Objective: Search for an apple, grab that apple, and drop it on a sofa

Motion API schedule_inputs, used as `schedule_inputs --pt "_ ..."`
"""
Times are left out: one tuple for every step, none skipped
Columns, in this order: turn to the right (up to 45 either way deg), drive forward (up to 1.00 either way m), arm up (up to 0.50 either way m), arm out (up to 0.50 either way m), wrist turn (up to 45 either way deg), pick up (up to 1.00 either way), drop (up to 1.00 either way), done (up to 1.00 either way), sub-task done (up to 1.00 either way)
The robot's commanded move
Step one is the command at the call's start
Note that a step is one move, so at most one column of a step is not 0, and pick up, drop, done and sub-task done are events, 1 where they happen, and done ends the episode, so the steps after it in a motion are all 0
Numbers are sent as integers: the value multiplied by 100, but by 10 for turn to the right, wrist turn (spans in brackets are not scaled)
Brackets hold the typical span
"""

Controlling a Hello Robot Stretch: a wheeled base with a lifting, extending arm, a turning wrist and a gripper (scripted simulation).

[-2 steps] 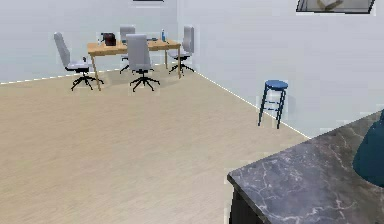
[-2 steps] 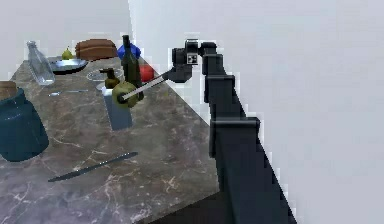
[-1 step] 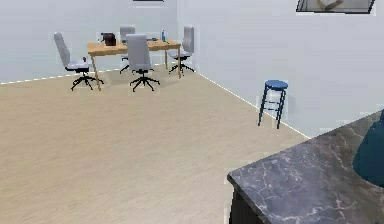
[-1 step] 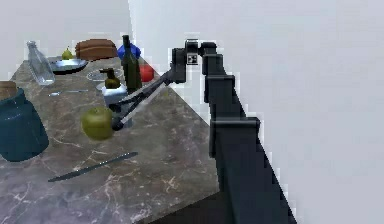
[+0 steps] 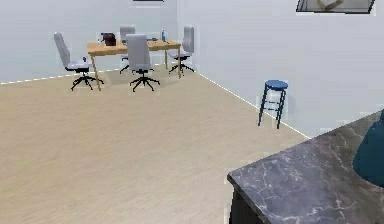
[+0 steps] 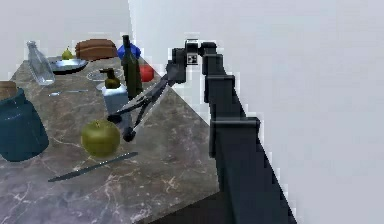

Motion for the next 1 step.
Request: schedule_inputs --pt "0 0 0 -48 0 0 0 0 0"
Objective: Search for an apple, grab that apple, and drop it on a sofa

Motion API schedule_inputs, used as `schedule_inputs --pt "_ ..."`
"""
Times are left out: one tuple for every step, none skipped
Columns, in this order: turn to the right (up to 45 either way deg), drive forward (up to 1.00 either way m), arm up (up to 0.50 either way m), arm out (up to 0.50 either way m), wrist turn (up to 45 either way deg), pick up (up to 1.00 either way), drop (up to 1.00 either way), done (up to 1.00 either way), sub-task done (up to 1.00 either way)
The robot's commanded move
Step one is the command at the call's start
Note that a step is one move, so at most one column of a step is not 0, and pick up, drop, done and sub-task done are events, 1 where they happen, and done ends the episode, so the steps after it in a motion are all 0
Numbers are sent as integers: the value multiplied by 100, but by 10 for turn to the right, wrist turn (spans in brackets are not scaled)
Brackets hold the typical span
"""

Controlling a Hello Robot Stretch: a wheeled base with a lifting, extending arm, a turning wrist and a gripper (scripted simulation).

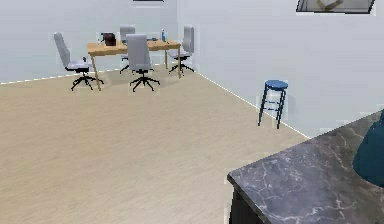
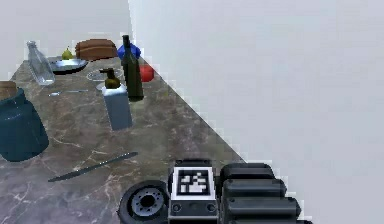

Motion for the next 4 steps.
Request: schedule_inputs --pt "-450 0 0 0 0 0 0 0 0" --pt "-420 0 0 0 0 0 0 0 0" --pt "0 30 0 0 0 0 0 0 0" --pt "0 100 0 0 0 0 0 0 0"
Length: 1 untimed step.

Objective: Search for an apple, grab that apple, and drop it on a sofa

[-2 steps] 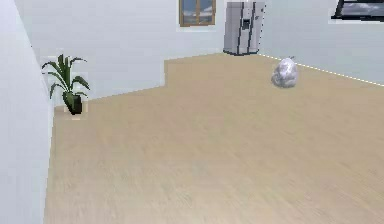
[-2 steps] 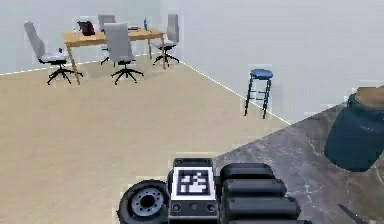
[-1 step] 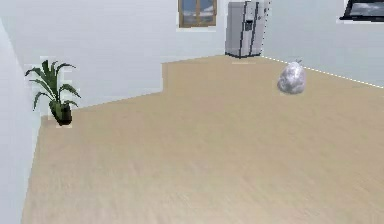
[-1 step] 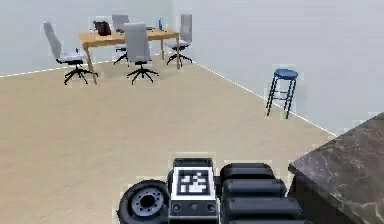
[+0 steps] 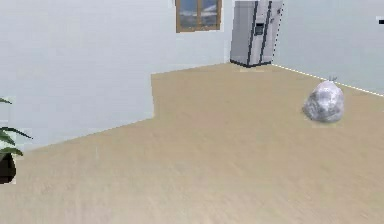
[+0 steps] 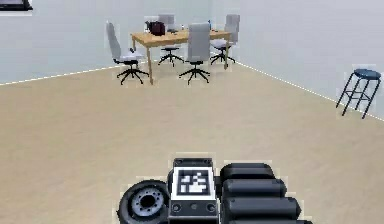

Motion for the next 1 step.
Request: schedule_inputs --pt "0 100 0 0 0 0 0 0 0"
